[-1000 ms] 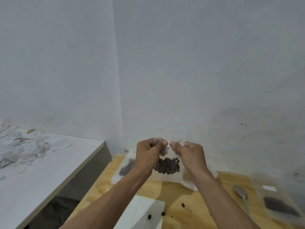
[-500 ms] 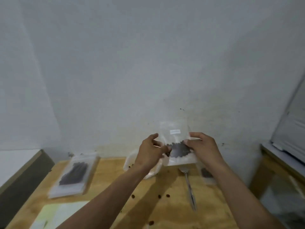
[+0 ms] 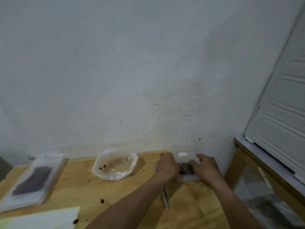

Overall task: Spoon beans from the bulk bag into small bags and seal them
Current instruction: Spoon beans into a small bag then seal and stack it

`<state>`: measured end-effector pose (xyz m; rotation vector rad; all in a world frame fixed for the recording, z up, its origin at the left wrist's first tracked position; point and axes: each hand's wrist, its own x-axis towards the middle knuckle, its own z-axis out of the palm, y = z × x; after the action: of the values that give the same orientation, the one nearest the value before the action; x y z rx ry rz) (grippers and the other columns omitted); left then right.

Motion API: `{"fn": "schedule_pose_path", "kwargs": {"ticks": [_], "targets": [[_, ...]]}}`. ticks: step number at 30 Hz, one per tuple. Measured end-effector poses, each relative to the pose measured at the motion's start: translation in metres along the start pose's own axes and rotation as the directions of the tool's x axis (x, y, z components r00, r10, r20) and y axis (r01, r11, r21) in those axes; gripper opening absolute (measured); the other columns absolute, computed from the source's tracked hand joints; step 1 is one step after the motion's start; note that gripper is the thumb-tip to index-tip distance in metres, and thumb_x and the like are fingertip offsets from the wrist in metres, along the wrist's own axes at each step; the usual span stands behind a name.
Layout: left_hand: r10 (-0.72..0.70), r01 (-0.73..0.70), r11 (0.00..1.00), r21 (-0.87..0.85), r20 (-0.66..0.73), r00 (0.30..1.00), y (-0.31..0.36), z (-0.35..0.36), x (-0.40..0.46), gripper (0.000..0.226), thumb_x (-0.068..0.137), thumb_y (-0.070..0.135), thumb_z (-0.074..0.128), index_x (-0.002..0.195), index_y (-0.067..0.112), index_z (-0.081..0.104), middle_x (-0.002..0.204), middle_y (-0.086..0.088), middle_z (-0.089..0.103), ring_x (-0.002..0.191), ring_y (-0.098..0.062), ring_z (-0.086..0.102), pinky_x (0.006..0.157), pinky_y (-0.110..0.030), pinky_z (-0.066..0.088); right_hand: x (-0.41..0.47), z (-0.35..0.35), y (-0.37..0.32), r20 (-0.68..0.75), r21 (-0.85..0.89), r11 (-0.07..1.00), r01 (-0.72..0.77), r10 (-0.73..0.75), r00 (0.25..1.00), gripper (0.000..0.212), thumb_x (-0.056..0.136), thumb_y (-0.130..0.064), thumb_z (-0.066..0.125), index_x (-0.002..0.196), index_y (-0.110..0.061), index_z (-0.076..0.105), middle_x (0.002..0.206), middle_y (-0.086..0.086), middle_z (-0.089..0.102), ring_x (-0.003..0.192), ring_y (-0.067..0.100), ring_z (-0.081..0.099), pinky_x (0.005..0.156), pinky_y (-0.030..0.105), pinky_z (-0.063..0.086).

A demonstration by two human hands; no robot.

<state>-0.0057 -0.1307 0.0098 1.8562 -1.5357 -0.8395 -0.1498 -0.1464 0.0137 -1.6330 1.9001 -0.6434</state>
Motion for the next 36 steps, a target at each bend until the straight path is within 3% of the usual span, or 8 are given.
{"fn": "schedule_pose_path", "kwargs": {"ticks": [4,11,14,18,25,29,34,36], "targets": [[-0.021,0.020,1.000,0.022,0.030,0.999,-0.001,0.002,0.010,0.043,0.080,0.032,0.081,0.109,0.002,0.073,0.111,-0.014,0.071,0.101,-0.027,0.069,0.069,-0.032,0.051,0.007,0.010,0.005,-0.008,-0.063,0.998,-0.009,0.008,1.000,0.048,0.097,-0.032,0.060,0.136,-0.004,0.060,0.132,0.019,0.064,0.119,0.035,0.061,0.097,0.037,0.049],[-0.005,0.004,0.999,0.032,0.026,1.000,-0.009,0.005,0.019,0.036,0.079,0.026,0.080,0.107,0.005,0.075,0.110,-0.013,0.073,0.099,-0.027,0.070,0.070,-0.033,0.055,0.016,0.014,0.008,0.008,-0.058,0.998,-0.022,0.023,1.000,0.054,0.098,-0.034,0.057,0.143,-0.006,0.053,0.143,0.015,0.058,0.129,0.032,0.056,0.104,0.035,0.045],[0.028,-0.024,0.996,0.082,-0.054,0.998,-0.012,0.000,0.016,0.035,0.082,0.028,0.075,0.109,0.005,0.070,0.119,-0.015,0.066,0.100,-0.030,0.067,0.074,-0.034,0.055,0.013,0.015,0.006,-0.041,-0.055,0.998,-0.027,0.024,0.999,0.052,0.098,-0.034,0.058,0.142,-0.006,0.055,0.136,0.019,0.060,0.122,0.035,0.058,0.097,0.036,0.048],[0.103,-0.087,0.992,0.092,-0.184,0.978,-0.012,-0.031,0.005,0.061,0.094,0.040,0.068,0.143,0.007,0.050,0.137,-0.012,0.053,0.120,-0.029,0.059,0.090,-0.031,0.048,0.005,0.014,-0.012,-0.180,-0.093,0.994,0.055,-0.071,0.981,0.055,0.098,-0.044,0.054,0.145,-0.016,0.051,0.141,0.018,0.050,0.127,0.036,0.051,0.103,0.044,0.048],[0.100,-0.131,0.991,-0.025,-0.518,0.850,-0.031,-0.133,-0.025,0.036,0.100,0.030,0.058,0.132,0.014,0.063,0.105,0.001,0.072,0.098,-0.018,0.068,0.084,-0.029,0.051,-0.024,0.041,-0.110,-0.216,0.032,0.917,0.397,-0.382,0.899,0.044,0.097,-0.042,0.058,0.134,-0.017,0.058,0.132,0.011,0.055,0.117,0.029,0.059,0.096,0.042,0.051],[-0.012,-0.022,0.999,-0.046,-0.630,0.777,-0.077,-0.201,-0.045,0.033,0.100,0.026,0.056,0.130,0.014,0.064,0.094,0.007,0.065,0.098,-0.018,0.066,0.082,-0.028,0.048,-0.052,0.084,-0.174,-0.118,0.097,0.825,0.556,-0.545,0.830,0.041,0.097,-0.040,0.059,0.132,-0.019,0.060,0.125,0.004,0.058,0.109,0.022,0.062,0.094,0.040,0.052],[-0.214,0.264,0.964,-0.022,-0.648,0.730,-0.160,-0.271,-0.077,0.035,0.094,0.023,0.059,0.125,0.010,0.068,0.120,-0.007,0.072,0.112,-0.025,0.066,0.092,-0.032,0.049,-0.095,0.155,-0.231,0.072,0.161,0.748,0.644,-0.659,0.748,0.034,0.098,-0.040,0.056,0.124,-0.021,0.065,0.117,-0.001,0.062,0.100,0.016,0.065,0.088,0.033,0.052],[-0.303,0.376,0.926,-0.034,-0.662,0.686,-0.191,-0.290,-0.092,0.025,0.092,0.021,0.058,0.111,0.009,0.070,0.122,-0.014,0.071,0.113,-0.031,0.064,0.093,-0.036,0.050,-0.112,0.185,-0.244,0.177,0.132,0.739,0.660,-0.673,0.718,0.034,0.097,-0.041,0.055,0.121,-0.020,0.068,0.115,0.000,0.066,0.101,0.018,0.066,0.088,0.033,0.052]]}}
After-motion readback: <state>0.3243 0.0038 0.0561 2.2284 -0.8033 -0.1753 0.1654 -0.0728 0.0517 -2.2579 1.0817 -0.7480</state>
